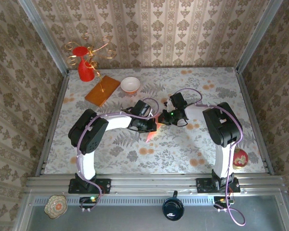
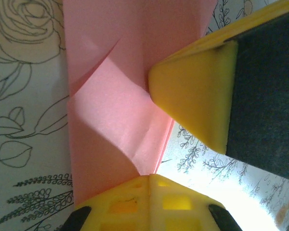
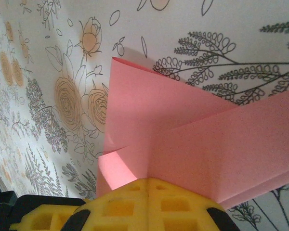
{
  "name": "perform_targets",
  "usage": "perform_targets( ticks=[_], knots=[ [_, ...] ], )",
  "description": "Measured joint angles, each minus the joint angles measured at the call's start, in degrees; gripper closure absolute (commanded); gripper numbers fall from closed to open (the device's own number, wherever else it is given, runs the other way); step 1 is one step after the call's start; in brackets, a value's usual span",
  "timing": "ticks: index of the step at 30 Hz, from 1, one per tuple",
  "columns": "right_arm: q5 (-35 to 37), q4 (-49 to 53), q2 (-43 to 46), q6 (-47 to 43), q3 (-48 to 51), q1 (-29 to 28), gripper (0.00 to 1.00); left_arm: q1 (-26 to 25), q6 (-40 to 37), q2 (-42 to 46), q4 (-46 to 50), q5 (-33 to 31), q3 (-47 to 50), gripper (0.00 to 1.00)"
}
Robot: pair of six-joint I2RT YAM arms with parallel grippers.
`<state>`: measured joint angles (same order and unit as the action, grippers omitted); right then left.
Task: Fold a paper plane with a square sheet of paper (pick it up from the middle)
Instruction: Fold the wing for the fifth time at the center of the table.
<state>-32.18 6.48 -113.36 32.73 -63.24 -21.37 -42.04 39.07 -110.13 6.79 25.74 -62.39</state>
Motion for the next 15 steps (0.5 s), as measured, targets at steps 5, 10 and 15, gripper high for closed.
perform_targets(
  ticks=[5,10,15],
  knots=[
    [-0.2,1.7,-0.6,0.0,-1.2,0.2,1.00,-0.1,-0.2,0.6,-1.7,0.0,1.6,1.00],
    [-0.3,3.1,-0.9,0.0,-2.1,0.2,1.00,-0.7,-0.5,3.3,-2.3,-0.4,5.0,1.00],
    [-0.2,3.7,-1.0,0.0,-2.4,0.2,1.00,-1.8,-0.8,7.2,-0.6,-0.5,9.5,0.99]
  ],
)
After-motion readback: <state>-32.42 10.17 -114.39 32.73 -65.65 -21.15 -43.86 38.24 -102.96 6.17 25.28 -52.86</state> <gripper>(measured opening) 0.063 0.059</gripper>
